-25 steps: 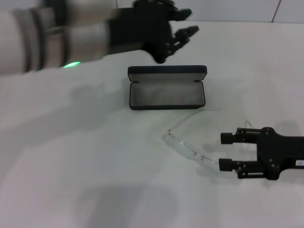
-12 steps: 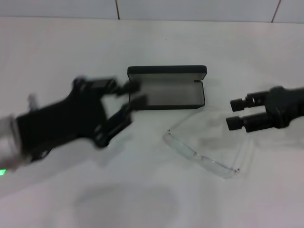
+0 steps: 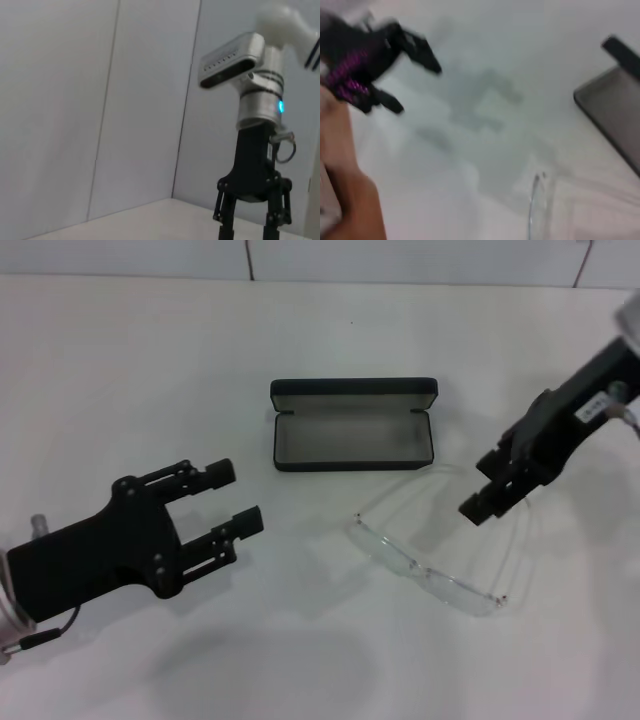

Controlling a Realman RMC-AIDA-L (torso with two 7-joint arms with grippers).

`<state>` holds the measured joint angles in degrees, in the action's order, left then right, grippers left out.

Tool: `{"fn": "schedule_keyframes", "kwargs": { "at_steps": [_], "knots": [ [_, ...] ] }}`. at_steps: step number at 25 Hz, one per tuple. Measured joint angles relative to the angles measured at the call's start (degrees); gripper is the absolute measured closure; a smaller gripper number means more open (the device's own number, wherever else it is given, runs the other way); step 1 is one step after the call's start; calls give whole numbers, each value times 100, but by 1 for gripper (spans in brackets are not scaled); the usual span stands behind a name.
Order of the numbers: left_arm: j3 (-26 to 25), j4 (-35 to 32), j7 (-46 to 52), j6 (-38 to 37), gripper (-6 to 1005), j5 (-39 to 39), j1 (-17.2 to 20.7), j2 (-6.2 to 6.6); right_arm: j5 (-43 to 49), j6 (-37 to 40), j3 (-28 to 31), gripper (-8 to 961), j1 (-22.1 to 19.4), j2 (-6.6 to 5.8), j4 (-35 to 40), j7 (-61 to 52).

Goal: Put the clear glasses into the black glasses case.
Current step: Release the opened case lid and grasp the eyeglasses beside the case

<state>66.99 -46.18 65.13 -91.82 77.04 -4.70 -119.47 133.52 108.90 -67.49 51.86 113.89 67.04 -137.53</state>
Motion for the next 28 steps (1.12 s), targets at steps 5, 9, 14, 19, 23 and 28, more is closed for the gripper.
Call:
{"fn": "schedule_keyframes", "kwargs": {
  "at_steps": [5,9,14,19,23,28],
  "knots": [
    [-26,207,-646,14,395,133,-57,13,526,188,-500,233,544,133,-60,-550],
    [-248,251,-924,37,354,588,-91,42,695,23,-1101,233,874,214,-318,-863],
    [-775,284,-905,73,361,1169,-173,8,608,-327,-1764,233,940,230,-464,-1169],
    [-814,423,-946,84,361,1182,-266,-4,252,-676,-2390,232,949,230,-621,-1462],
    [-820,498,-950,156,361,1182,-341,0,58,-1181,-2965,232,980,230,-781,-1799],
    [-823,522,-956,248,361,1182,-361,-5,-249,-1616,-3452,232,1033,229,-949,-2024]
  ]
}}
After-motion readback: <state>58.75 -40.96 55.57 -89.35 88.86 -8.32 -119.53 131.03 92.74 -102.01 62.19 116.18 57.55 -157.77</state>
